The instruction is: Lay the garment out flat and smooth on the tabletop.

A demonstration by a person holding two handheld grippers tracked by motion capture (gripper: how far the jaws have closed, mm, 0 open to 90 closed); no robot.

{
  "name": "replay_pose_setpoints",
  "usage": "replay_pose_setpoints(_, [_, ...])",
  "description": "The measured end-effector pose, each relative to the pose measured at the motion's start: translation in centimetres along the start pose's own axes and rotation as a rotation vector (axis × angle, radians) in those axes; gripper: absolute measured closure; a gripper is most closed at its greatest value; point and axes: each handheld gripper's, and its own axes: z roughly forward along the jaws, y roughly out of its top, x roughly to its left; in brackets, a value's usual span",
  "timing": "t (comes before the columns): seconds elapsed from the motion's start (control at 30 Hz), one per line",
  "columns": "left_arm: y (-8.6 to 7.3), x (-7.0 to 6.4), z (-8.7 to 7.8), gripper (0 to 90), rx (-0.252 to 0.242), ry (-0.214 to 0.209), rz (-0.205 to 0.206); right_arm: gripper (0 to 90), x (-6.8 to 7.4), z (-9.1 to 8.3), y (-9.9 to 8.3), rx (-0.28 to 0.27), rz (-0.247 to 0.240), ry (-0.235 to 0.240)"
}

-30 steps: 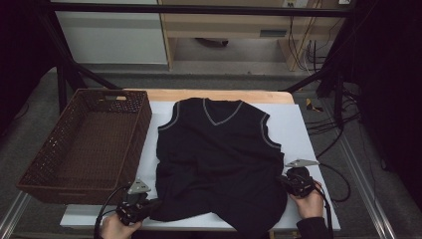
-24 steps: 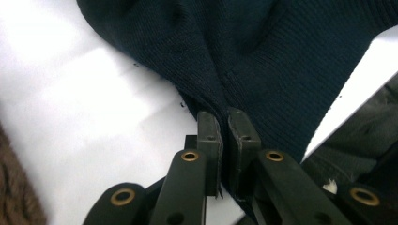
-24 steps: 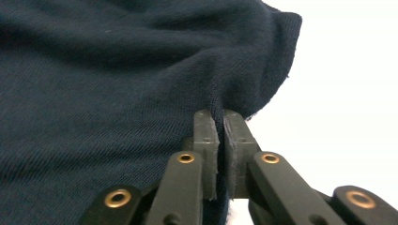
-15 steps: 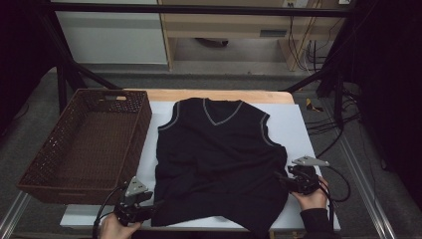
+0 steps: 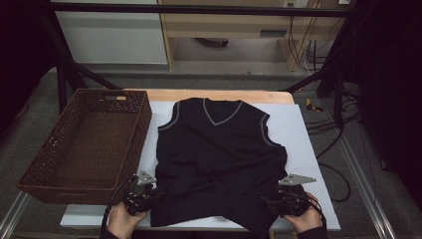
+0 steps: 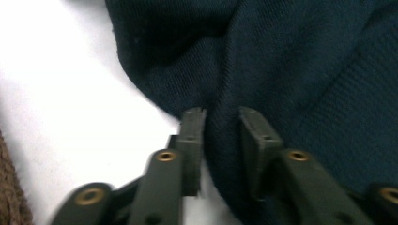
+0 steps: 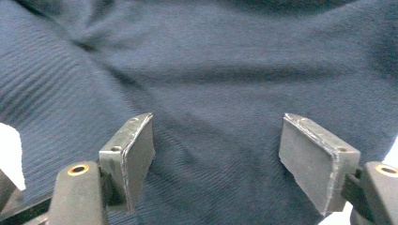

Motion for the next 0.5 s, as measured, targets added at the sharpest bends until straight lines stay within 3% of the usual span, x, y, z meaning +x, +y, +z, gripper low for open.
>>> replay_pose_setpoints(0.13, [0.0, 0.0, -0.1, 80.8, 0.005, 0.0, -0.003, 34.1, 1.0, 0.0, -0.1, 0.002, -0.007, 0.049])
replay_pose_setpoints(0.17, [-0.1, -0.1, -0.1, 81.3, 0.007, -0.007, -0.007, 38.9, 1.4, 0.2, 0.0, 0.025, -0.047, 0.044])
replay_pose_setpoints(0.23, [-0.2, -0.1, -0.3, 81.8, 0.012, -0.013, -0.01, 58.7, 1.8, 0.6, 0.2, 0.069, -0.096, 0.041])
replay_pose_setpoints(0.33, [-0.4, -0.1, -0.9, 82.4, 0.015, -0.035, -0.018, 83.9, 2.0, 0.8, 0.3, 0.112, -0.098, 0.074])
replay_pose_setpoints(0.4, [-0.6, -0.1, -2.3, 82.8, -0.003, -0.057, -0.02, 86.2, 1.7, 0.4, 0.3, 0.138, -0.069, 0.101])
replay_pose_setpoints(0.47, [-0.8, -0.1, -3.8, 83.0, -0.023, -0.049, -0.004, 86.6, 1.4, -0.4, 0.2, 0.143, -0.063, 0.122])
replay_pose_setpoints(0.5, [-1.1, -0.1, -4.7, 83.0, -0.036, -0.062, -0.008, 86.5, 1.1, -1.6, 0.0, 0.128, -0.05, 0.137])
